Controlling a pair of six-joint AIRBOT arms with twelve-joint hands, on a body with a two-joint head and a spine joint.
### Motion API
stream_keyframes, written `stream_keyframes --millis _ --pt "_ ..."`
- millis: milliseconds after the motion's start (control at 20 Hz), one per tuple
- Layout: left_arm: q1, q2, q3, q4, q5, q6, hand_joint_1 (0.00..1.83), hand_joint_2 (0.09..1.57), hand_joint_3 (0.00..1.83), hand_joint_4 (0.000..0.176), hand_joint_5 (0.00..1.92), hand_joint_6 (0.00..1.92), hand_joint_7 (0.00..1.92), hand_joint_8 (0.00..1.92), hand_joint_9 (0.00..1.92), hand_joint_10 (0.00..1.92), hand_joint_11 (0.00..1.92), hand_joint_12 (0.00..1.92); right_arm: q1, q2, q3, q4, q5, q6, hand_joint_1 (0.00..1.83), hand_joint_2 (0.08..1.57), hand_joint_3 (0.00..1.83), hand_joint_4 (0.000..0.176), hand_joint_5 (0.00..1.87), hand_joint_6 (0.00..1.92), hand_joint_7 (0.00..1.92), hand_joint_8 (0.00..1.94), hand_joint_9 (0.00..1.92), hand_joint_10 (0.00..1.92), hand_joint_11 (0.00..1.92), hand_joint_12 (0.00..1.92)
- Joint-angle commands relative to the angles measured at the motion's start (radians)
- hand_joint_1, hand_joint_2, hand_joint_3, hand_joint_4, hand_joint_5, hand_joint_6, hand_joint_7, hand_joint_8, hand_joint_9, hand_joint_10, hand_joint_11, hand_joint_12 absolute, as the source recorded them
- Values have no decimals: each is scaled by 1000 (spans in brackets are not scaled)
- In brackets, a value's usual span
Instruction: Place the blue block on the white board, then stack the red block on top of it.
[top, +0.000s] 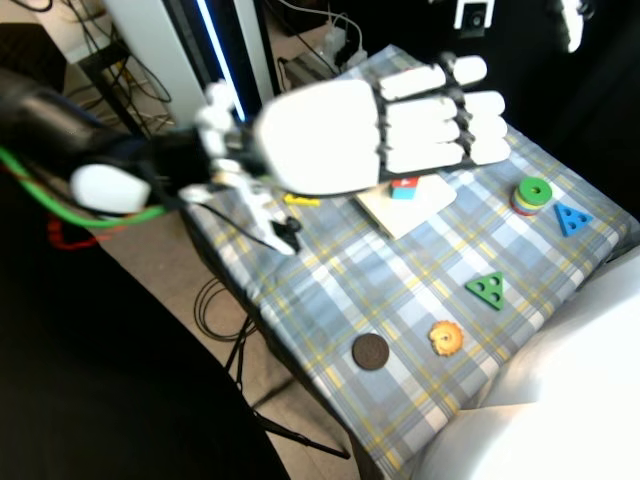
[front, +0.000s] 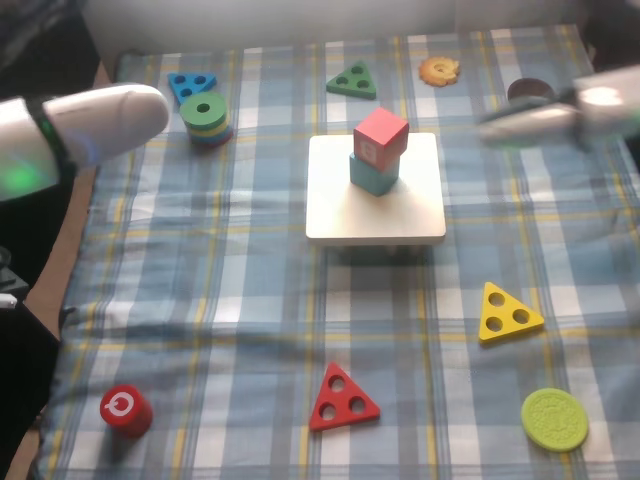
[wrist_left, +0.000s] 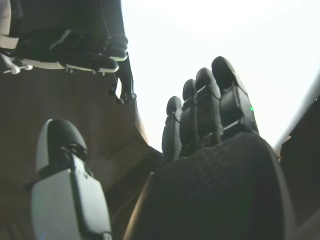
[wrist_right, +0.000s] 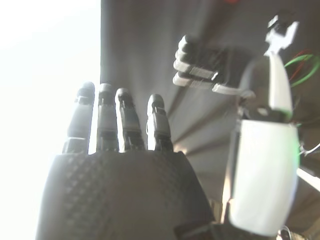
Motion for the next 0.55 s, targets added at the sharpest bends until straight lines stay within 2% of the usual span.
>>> stream_keyframes --millis 0,50,100,150,200,250,300,350,400,450,500 --pt "-1 9 2 16 -190 -33 755 790 0 167 24 7 137 5 104 1 0 164 -4 8 -14 71 202 -8 580 830 0 176 0 0 0 0 0 0 0 0" --pt "9 14 5 25 -218 -75 734 808 0 139 4 1 103 1 95 0 0 113 -49 38 -44 122 284 -30 575 827 0 176 0 0 0 0 0 0 0 0" --pt "18 15 14 31 -231 -122 712 827 8 128 0 0 99 1 88 0 0 102 -98 63 -75 173 360 -64 549 857 10 176 0 0 0 0 0 0 0 0" --pt "25 13 27 38 -245 -181 663 844 14 97 0 0 94 0 80 0 10 107 -143 80 -101 221 429 -102 599 848 4 176 0 0 0 0 0 0 0 0" --pt "35 7 42 45 -275 -243 619 843 12 104 0 0 92 0 78 0 23 116 -200 91 -119 277 511 -122 650 827 0 176 0 0 0 0 0 0 0 0" --pt "40 3 51 48 -300 -277 490 836 0 103 0 0 82 0 121 4 71 229 -235 91 -122 318 567 -122 717 822 0 176 0 0 0 0 0 0 35 17" --pt "42 -1 57 50 -318 -299 479 921 0 60 0 0 122 10 194 13 42 454 -258 91 -122 336 602 -120 728 922 6 138 0 0 1 0 16 3 48 34" --pt "43 -8 68 55 -340 -329 319 1024 11 21 0 0 134 6 214 10 8 554 -294 92 -124 363 647 -115 716 1003 2 146 0 0 0 0 4 0 62 66" --pt "43 -8 68 55 -340 -329 201 1083 10 42 26 3 154 4 263 8 1 700 -294 92 -124 363 647 -115 801 1071 10 54 251 37 168 29 160 5 12 496" --pt "43 -8 68 55 -340 -329 103 1117 16 64 4 0 154 2 314 21 26 742 -294 92 -124 363 647 -115 802 1084 4 0 586 57 240 14 211 6 2 642" --pt "43 -8 68 55 -340 -329 20 1159 21 99 148 38 131 0 258 4 4 585 -294 92 -124 363 647 -115 594 1095 4 101 292 11 131 3 118 1 0 560"
